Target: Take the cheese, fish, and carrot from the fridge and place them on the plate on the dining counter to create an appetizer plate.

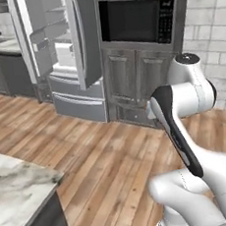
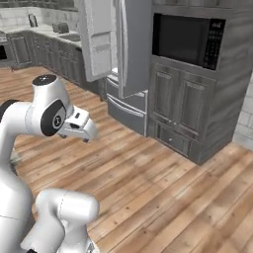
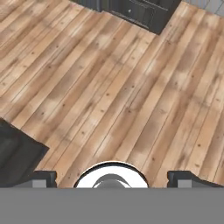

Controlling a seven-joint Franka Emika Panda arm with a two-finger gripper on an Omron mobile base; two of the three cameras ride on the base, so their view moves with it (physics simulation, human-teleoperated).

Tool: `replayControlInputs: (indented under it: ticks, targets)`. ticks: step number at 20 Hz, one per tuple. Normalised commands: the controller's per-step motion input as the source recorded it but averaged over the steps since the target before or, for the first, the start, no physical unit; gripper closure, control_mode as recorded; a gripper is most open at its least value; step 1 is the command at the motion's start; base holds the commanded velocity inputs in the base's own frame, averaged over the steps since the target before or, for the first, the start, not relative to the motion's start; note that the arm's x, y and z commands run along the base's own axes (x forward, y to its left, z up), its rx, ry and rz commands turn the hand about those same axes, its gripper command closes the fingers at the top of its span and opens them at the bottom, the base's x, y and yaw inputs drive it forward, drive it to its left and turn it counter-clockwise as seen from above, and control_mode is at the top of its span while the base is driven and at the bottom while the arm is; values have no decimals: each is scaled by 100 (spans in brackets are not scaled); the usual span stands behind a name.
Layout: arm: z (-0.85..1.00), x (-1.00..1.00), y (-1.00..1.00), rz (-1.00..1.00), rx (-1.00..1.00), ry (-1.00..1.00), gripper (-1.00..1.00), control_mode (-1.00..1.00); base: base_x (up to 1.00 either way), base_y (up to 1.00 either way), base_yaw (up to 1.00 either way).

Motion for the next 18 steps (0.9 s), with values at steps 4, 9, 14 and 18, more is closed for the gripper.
replayControlInputs:
  ticks: [4,9,14,18]
  targets:
    - [0,0,0,0,0,0,-100,100,100,-16,50]
    - [0,0,0,0,0,0,-100,100,100,-16,51]
    - [0,0,0,0,0,0,-100,100,100,-17,50]
    - [0,0,0,0,0,0,-100,100,100,-22,45]
